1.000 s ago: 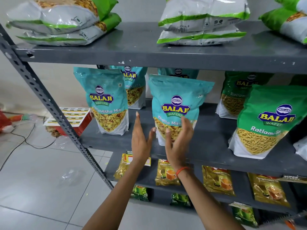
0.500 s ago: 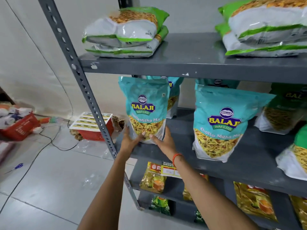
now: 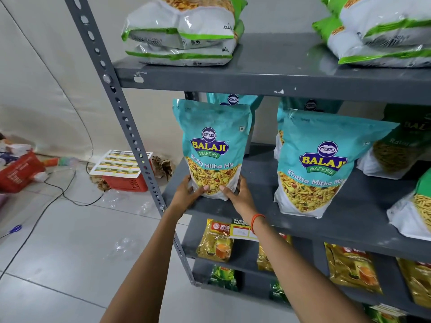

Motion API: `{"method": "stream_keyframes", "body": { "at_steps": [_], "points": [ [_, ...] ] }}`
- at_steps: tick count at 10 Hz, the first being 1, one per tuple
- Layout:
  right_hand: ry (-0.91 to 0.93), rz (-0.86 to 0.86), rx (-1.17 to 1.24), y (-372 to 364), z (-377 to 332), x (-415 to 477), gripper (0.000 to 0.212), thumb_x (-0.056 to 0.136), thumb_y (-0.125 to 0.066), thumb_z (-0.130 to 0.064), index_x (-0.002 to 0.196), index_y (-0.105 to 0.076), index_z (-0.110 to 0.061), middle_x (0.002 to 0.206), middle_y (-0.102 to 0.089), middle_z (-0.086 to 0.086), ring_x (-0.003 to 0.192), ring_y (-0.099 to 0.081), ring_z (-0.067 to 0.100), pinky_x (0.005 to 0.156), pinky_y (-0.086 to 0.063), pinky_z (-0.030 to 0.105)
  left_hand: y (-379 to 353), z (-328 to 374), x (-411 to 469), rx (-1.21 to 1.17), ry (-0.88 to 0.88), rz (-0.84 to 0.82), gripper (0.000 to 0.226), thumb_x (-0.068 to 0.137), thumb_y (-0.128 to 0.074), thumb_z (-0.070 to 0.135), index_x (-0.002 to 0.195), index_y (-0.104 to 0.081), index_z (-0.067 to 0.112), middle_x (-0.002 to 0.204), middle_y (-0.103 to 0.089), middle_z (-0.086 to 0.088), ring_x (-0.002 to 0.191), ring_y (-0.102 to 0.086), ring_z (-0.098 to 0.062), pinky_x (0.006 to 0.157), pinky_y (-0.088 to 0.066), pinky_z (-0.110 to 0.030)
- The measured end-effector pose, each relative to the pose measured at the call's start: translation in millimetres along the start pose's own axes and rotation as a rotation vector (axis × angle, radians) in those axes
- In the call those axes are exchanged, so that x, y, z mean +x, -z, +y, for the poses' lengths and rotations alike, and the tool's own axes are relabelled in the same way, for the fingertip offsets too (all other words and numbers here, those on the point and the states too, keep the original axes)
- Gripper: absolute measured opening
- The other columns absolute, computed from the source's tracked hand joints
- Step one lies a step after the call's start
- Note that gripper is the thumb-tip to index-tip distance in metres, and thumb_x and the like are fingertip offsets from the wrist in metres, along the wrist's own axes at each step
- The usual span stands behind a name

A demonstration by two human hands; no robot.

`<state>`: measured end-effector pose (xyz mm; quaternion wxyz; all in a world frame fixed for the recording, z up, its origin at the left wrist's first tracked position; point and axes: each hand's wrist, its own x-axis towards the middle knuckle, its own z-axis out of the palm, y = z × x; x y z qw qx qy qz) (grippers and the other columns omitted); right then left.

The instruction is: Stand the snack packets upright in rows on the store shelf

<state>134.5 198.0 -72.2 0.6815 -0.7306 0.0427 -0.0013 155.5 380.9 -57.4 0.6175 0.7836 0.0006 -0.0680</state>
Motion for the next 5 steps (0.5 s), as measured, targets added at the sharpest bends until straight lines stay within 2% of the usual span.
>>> {"method": "stream_keyframes", "body": {
  "at_steps": [1,2,3,4,5],
  "points": [
    [-0.007,-0.011,-0.009,0.8,-0.8,-1.6,0.069,0.079,-0.071,-0.034,0.137,-0.034,-0.024,0.138,-0.051,0.002,0.125,-0.051,0.021,0.097,-0.050,0.036,0.1,-0.8,-3.2,0.026,0.000,-0.003,0.066,0.082,-0.069,0.022,0.137,-0.035,0.014,0.139,-0.048,-0.005,0.121,-0.050,-0.022,0.095,-0.045,-0.031],
    [-0.039,-0.040,-0.058,6.4,-15.1,-2.8,0.072,0.078,-0.072,-0.036,0.137,-0.033,-0.023,0.139,-0.050,0.003,0.126,-0.049,0.023,0.103,-0.047,0.045,-1.5,6.2,-8.5,0.110,0.010,0.033,0.075,0.080,-0.071,0.030,0.141,-0.029,0.017,0.146,-0.043,-0.008,0.132,-0.042,-0.028,0.104,-0.038,-0.038],
    [-0.066,-0.067,-0.136,9.7,-22.5,-10.1,0.077,0.079,-0.072,-0.030,0.141,-0.027,-0.020,0.145,-0.044,0.005,0.131,-0.044,0.025,0.107,-0.042,0.044,-3.8,8.6,-16.0,0.172,0.032,0.031,0.077,0.080,-0.071,0.030,0.141,-0.027,0.015,0.145,-0.044,-0.010,0.132,-0.041,-0.029,0.101,-0.036,-0.033],
    [-0.079,-0.078,-0.218,14.2,-31.8,-17.1,0.078,0.081,-0.070,-0.026,0.142,-0.023,-0.017,0.146,-0.041,0.007,0.129,-0.044,0.026,0.103,-0.042,0.040,-11.8,14.5,-27.6,0.298,0.080,0.049,0.070,0.080,-0.071,0.028,0.136,-0.034,0.009,0.139,-0.050,-0.015,0.126,-0.048,-0.033,0.094,-0.040,-0.033],
    [-0.158,-0.057,-0.366,28.6,-58.5,-28.2,0.062,0.087,-0.061,-0.024,0.138,-0.031,-0.004,0.140,-0.047,0.017,0.117,-0.052,0.031,0.093,-0.044,0.036,-36.6,44.0,-48.4,0.496,0.157,0.185,0.048,0.085,-0.062,0.028,0.122,-0.046,0.002,0.127,-0.057,-0.022,0.114,-0.055,-0.039,0.087,-0.046,-0.041]
  ]
}}
